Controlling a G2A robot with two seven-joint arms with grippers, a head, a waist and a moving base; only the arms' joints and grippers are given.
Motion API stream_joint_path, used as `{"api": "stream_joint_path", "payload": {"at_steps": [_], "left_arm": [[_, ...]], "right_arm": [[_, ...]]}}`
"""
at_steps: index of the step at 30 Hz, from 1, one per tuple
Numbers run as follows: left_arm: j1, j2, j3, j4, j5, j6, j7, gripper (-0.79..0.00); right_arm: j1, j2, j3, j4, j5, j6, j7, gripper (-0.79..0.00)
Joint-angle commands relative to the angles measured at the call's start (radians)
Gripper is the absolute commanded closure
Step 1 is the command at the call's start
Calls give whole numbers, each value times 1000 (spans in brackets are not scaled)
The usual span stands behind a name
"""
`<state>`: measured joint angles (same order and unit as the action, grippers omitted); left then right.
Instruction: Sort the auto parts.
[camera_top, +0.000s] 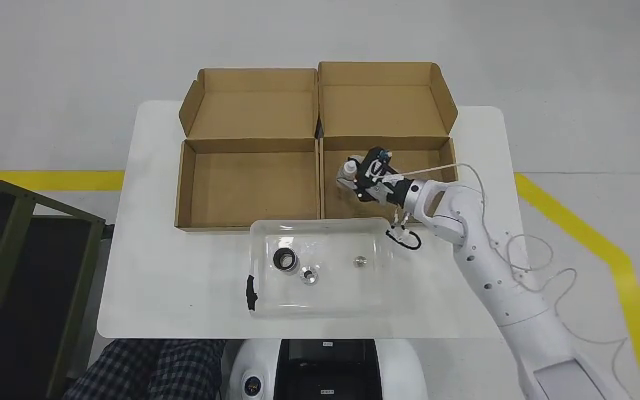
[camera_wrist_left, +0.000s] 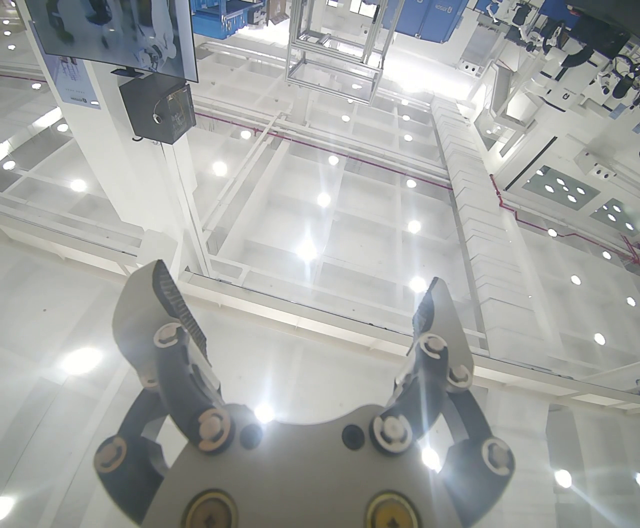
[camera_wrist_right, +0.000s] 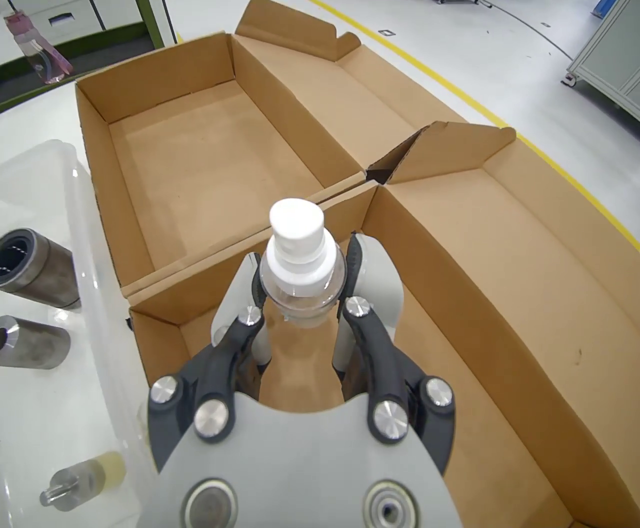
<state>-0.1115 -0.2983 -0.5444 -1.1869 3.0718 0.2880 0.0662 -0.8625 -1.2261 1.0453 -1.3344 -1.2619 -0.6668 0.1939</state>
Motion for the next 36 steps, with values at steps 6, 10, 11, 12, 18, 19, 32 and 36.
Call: {"api": "stream_joint_path", "payload": {"at_steps": [6, 10, 11, 12, 18, 19, 32, 36], "left_arm": [[0, 0, 0, 0, 0, 0, 0, -785], [0, 0, 0, 0, 0, 0, 0, -785], [0, 0, 0, 0, 0, 0, 0, -785], [0, 0, 0, 0, 0, 0, 0, -785], [0, 0, 0, 0, 0, 0, 0, -785], [0, 0, 0, 0, 0, 0, 0, -785], [0, 0, 0, 0, 0, 0, 0, -785], [0, 0, 0, 0, 0, 0, 0, -785]], "right_arm": [[26, -7, -25, 44, -16, 8, -5, -34], [35, -10, -34, 61, -21, 9, -3, -206], [37, -11, -36, 64, -22, 10, -3, -219], [38, -11, -38, 67, -22, 9, -3, -252], [45, -13, -43, 75, -22, 4, 0, -379], [46, -13, -42, 76, -20, 3, 0, -391], [13, 14, 58, -79, -15, -30, 26, -785], [-20, 29, 107, -173, -10, -57, 60, -785]]}}
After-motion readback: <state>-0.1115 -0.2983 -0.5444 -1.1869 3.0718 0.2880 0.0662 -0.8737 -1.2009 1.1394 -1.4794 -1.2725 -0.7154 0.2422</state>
